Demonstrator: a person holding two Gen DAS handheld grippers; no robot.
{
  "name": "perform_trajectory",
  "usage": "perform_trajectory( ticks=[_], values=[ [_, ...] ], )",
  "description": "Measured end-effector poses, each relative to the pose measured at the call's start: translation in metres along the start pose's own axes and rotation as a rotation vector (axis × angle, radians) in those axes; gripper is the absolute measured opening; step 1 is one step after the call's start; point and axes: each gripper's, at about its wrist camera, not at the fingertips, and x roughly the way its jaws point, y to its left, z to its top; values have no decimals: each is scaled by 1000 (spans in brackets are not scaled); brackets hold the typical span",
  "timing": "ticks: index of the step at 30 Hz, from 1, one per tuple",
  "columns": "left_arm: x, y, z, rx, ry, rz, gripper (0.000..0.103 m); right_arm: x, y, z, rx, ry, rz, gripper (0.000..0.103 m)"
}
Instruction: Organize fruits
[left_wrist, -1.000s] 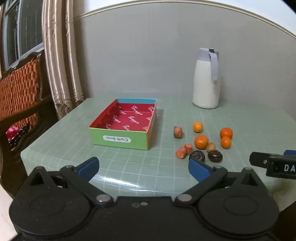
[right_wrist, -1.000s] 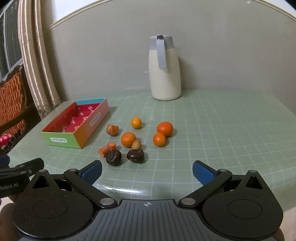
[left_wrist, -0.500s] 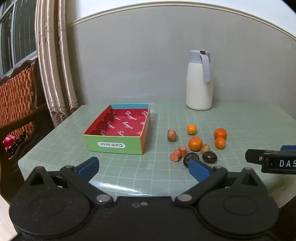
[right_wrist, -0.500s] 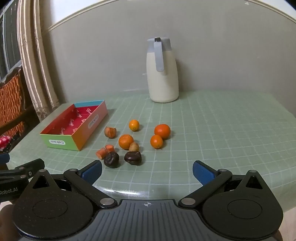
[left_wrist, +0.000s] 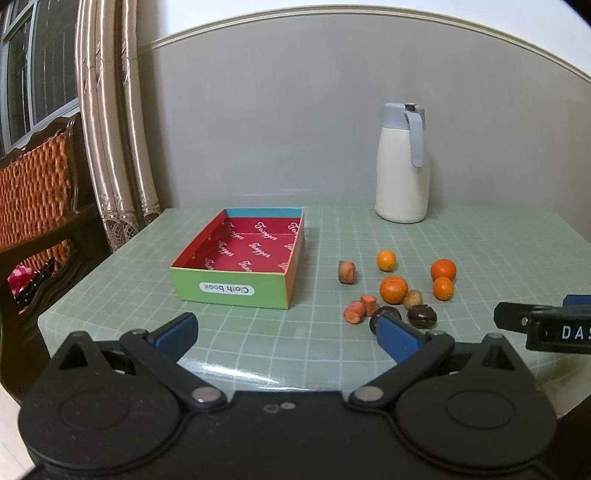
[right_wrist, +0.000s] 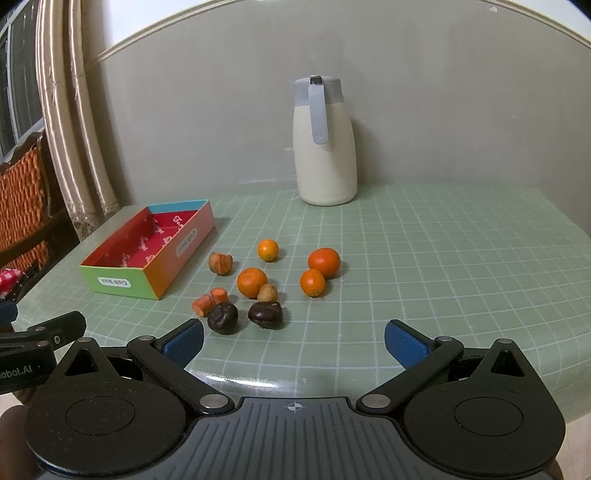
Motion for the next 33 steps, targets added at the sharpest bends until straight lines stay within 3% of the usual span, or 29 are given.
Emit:
perform_trajectory(
  ticks=[33],
  values=[
    [-3,8,1,-37,-37,52,97,-3,5,0,-8,2,-2,103]
  ],
)
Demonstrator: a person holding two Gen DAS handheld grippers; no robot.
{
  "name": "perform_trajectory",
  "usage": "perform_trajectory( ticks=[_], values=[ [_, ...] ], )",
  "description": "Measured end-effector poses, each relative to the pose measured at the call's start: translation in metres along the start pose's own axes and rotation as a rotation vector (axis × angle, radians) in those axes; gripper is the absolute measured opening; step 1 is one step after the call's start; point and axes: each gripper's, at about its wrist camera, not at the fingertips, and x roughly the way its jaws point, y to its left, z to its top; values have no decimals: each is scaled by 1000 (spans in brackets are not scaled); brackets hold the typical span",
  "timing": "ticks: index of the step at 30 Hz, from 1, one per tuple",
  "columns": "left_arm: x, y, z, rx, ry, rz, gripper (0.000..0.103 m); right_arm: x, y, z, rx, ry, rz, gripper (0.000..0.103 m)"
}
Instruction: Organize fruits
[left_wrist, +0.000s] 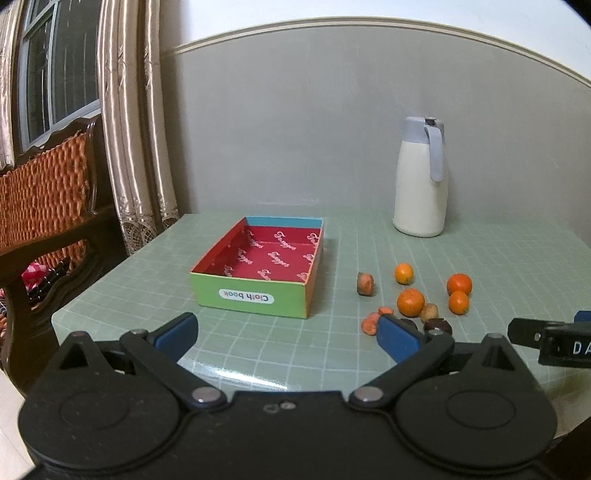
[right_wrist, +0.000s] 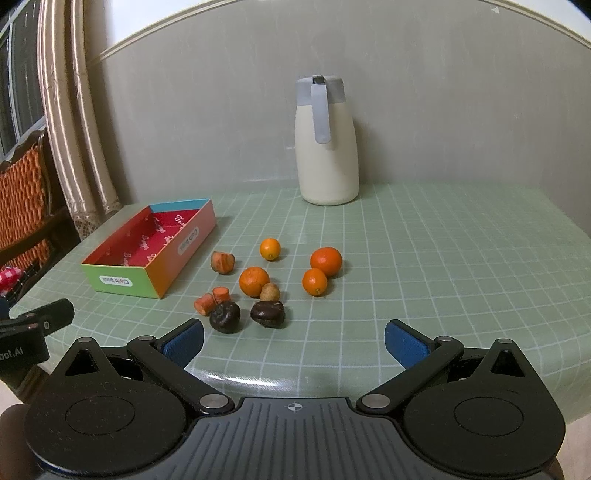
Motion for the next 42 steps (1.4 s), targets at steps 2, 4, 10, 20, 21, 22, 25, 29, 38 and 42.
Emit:
perform_trajectory(
  ticks=[2,4,10,20,21,22,25,29,38,42],
  values=[
    [-1,0,1,-3,-4,3,97,0,0,0,-2,1,1,103],
    [0,0,1,-1,-4,1,97,0,0,0,-2,2,2,103],
    [0,0,1,3,-2,2,97,1,1,0,-3,4,2,103],
    [2,-3,1,15,0,1,97,3,-1,1,0,3,0,103],
    [2,-3,1,15,1,0,97,3,-1,1,1,3,0,103],
    [2,-3,1,15,1,-1,97,3,-1,1,1,4,0,103],
    [3,-3,2,17,0,-2,97,4,-1,2,2,3,1,103],
    [5,-4,2,38,-2,-3,97,6,-3,2,2,2,1,103],
    [25,-21,0,152,6,-27,97,16,-16,-2,20,-4,-31,103],
    [42,-38,-4,238,7,-67,96,24,-31,-6,50,-19,-57,103]
  ],
)
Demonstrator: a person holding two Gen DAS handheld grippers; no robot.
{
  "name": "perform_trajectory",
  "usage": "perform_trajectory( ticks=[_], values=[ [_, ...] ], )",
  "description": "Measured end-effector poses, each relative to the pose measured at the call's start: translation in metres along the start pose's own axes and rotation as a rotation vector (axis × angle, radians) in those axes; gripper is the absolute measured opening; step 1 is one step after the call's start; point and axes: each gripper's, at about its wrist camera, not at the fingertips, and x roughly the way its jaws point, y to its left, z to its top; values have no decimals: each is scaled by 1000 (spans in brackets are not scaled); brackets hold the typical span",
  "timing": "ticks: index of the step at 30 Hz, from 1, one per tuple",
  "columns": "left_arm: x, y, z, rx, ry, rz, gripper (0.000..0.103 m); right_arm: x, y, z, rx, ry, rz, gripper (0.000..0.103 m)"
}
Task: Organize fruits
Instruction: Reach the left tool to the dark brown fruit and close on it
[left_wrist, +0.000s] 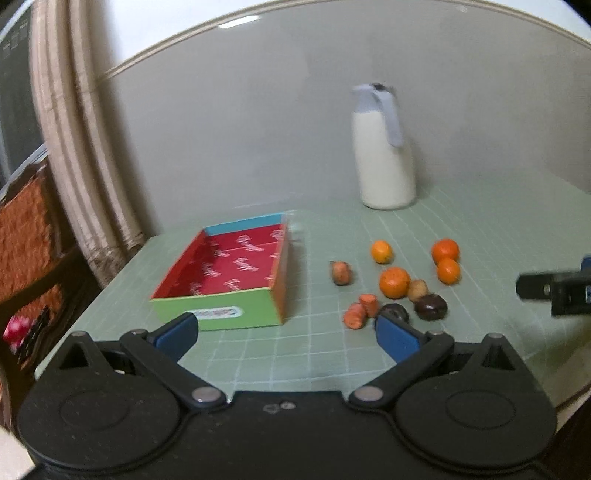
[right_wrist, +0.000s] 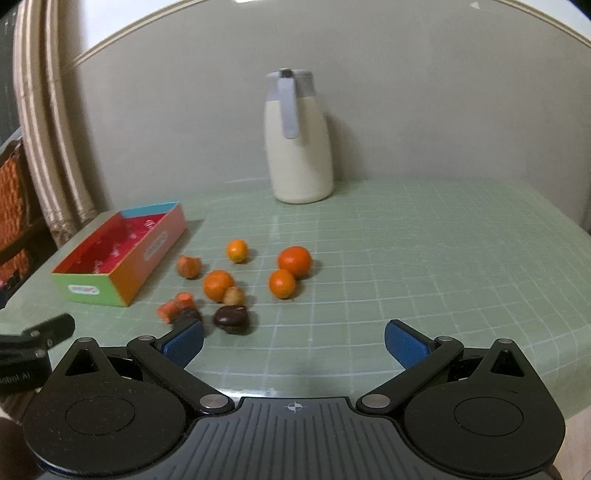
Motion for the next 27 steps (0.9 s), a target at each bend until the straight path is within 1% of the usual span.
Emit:
perform_trajectory(
  ticks=[1,3,6,9,10,12,14,16,21,26,27],
  values=[
    [5,-5,0,22,0,-9,92,2,-4,-1,9,-11,-9,103],
    [19,-14,0,56,15,-43,90,4,-10,-3,18,-35,-22,103],
    [41,-25,-1,83,51,-85,78,9,-18,-6,19,-63,-51,103],
    [60,-35,-4,100,64,-130,75,12,-24,-10,18,-103,-73,103],
    [66,-39,-5,109,66,-144,73,14,-26,-11,18,-112,-77,103],
    [78,-46,-7,125,82,-167,71,18,-31,-13,23,-123,-82,103],
    [89,-52,-9,128,98,-182,69,24,-34,-15,23,-118,-82,103],
    [98,-54,-10,127,109,-200,64,29,-34,-17,16,-105,-88,103],
    [114,-61,-12,124,121,-231,62,36,-36,-21,18,-94,-86,103],
    [121,-61,-11,105,102,-249,60,45,-35,-22,25,-80,-78,103],
    [123,-60,-11,96,99,-253,59,46,-35,-23,25,-79,-77,103]
  ],
)
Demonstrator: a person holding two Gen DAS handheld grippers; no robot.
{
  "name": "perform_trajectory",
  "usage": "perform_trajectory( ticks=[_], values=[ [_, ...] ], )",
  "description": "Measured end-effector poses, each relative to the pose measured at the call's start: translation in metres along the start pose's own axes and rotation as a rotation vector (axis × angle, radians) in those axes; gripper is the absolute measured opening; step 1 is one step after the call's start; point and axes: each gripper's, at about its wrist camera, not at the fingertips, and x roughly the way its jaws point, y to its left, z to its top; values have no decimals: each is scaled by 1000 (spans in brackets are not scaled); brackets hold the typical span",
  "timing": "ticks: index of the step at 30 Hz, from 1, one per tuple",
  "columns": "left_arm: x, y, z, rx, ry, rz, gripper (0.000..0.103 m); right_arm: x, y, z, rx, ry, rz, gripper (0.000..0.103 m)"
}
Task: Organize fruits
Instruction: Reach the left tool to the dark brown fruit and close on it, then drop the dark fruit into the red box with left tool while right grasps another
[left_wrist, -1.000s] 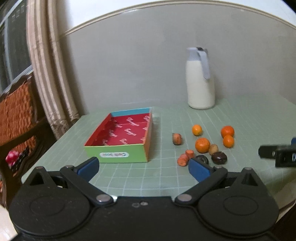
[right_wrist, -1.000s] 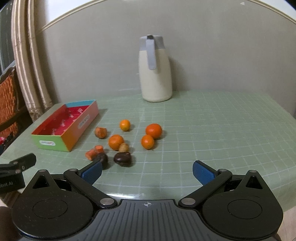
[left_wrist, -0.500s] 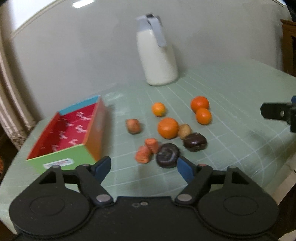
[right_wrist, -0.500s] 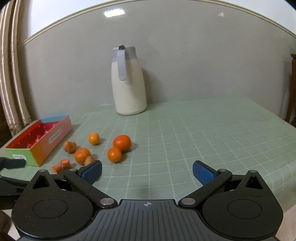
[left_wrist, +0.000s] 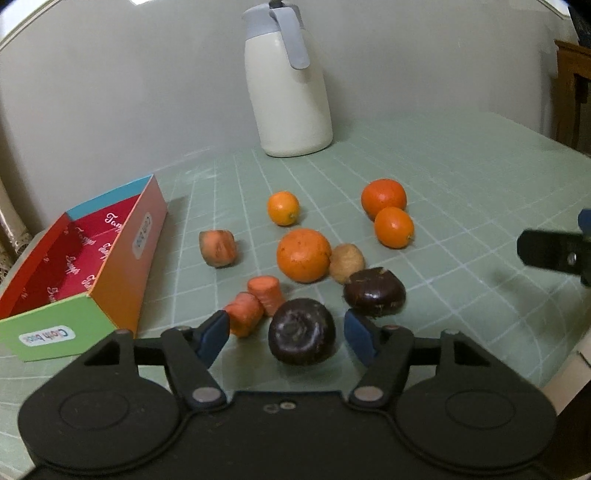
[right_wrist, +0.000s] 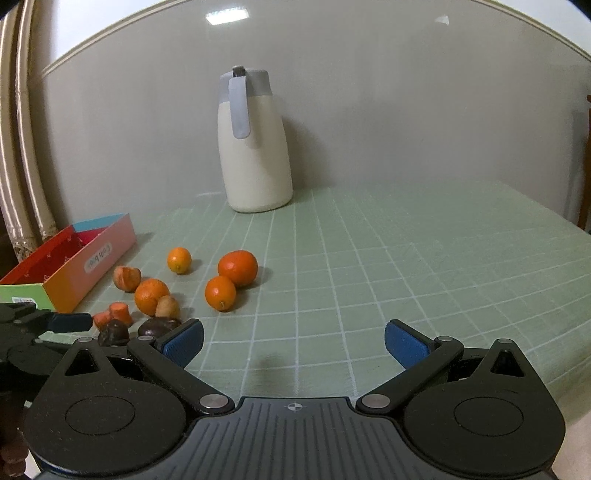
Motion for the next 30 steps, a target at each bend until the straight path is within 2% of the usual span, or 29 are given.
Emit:
perform_trajectory(
  ticks=[8,9,10,18,24,30],
  values=[
    [1,1,-4,-19,-41,-15,39,10,3,-3,16,11,9,103],
    [0,1,-4,-17,-46,-22,31,11,3,-3,16,13,11,103],
    [-1,0,-5,-17,-49,-26,28,11,4,-4,13,13,13,103],
    [-3,2,-9,-25,-77,-6,27,14,7,-5,16,21,18,103],
    [-17,11,-4,-47,-171,91,27,15,10,-6,12,15,20,103],
    [-23,57,22,-127,-269,298,27,17,21,-7,-16,14,50,103]
  ],
)
